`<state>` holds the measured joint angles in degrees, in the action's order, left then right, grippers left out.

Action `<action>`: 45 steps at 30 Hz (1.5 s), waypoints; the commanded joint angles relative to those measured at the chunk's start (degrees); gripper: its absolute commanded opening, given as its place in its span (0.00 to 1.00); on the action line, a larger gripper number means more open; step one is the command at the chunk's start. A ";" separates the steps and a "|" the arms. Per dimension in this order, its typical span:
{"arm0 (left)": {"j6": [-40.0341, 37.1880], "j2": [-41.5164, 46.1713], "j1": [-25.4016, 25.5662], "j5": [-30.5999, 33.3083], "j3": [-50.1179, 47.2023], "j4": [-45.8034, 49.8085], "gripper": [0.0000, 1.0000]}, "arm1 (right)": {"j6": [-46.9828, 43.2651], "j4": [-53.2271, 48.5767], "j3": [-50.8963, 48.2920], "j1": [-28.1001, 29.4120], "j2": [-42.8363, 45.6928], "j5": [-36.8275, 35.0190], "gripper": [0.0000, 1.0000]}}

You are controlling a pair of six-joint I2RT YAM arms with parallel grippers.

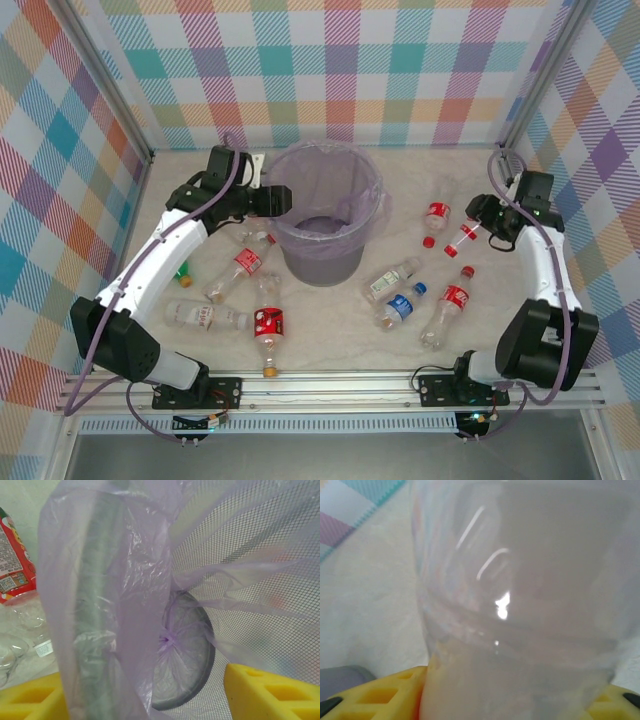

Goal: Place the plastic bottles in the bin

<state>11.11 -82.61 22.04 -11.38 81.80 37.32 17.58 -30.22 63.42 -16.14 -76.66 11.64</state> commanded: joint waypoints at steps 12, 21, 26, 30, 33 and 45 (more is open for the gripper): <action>0.81 2.01 0.37 -1.54 -1.31 -1.41 0.63 | 9.60 -2.16 10.44 4.29 18.83 21.53 0.51; 2.21 1.17 0.44 -3.45 -1.94 -2.56 0.52 | 7.65 -0.13 24.78 30.75 8.82 8.43 0.50; 2.82 0.50 0.55 -3.44 -2.02 -2.50 0.46 | 4.01 -1.55 30.52 40.80 -0.54 0.87 0.50; 2.77 0.25 0.56 -3.10 -2.17 -2.43 0.46 | 1.28 -3.12 34.56 45.18 -7.66 -4.64 0.50; 2.85 0.25 0.68 -2.69 -2.22 -2.51 0.46 | 0.01 -3.11 36.98 47.57 -12.89 -6.07 0.49; 3.26 -0.63 0.70 -2.19 -2.74 -2.95 0.45 | -4.80 -2.06 35.83 51.39 -24.78 -8.08 0.50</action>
<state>14.39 -82.02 22.04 -12.78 80.36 33.80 14.87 -33.32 101.45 34.72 -102.08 5.13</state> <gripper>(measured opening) 0.451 0.504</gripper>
